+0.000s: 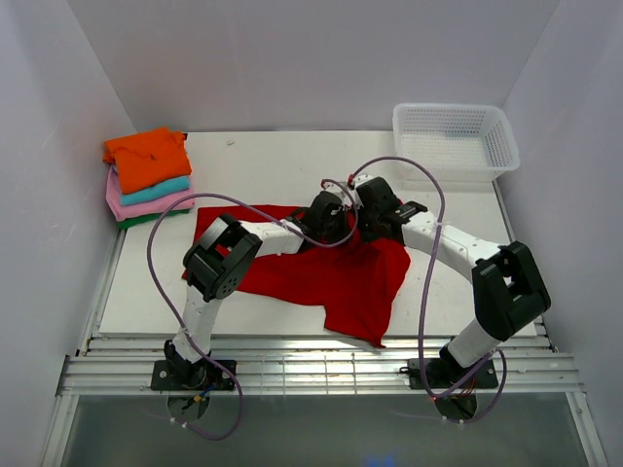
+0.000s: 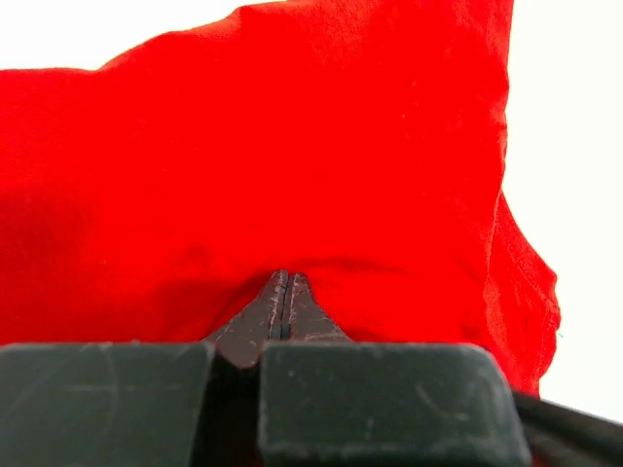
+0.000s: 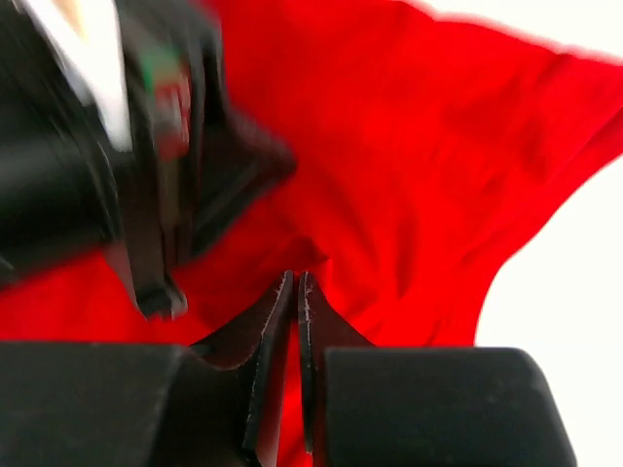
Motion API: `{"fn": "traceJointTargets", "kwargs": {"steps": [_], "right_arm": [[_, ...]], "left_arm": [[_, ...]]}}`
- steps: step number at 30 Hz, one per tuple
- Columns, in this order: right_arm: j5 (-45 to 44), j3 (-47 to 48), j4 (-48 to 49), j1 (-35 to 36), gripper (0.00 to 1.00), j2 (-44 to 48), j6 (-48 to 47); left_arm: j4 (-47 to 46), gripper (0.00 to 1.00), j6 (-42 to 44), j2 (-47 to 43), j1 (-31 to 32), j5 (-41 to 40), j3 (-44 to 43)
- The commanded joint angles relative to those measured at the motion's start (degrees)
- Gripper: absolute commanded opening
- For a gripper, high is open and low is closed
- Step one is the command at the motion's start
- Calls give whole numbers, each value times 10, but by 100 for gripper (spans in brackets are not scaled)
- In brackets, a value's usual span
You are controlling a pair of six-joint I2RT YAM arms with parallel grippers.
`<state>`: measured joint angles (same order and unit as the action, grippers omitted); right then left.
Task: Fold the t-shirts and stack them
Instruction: Fold the tshirt
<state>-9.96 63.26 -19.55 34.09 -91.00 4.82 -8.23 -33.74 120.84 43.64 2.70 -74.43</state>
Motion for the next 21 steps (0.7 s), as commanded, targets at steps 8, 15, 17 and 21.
{"fn": "traceJointTargets", "kwargs": {"steps": [8, 15, 17, 21], "right_arm": [[-35, -75, -155, 64, 15, 38, 107], [-117, -56, -168, 92, 56, 105, 131], [-143, -33, -160, 87, 60, 119, 118], [-102, 18, -95, 27, 50, 105, 82]], "left_arm": [[8, 0, 14, -24, 7, -7, -12], [8, 0, 37, -68, 9, -56, 13], [14, 0, 52, -97, 9, -88, 20], [26, 0, 71, -140, 5, -129, 22]]}}
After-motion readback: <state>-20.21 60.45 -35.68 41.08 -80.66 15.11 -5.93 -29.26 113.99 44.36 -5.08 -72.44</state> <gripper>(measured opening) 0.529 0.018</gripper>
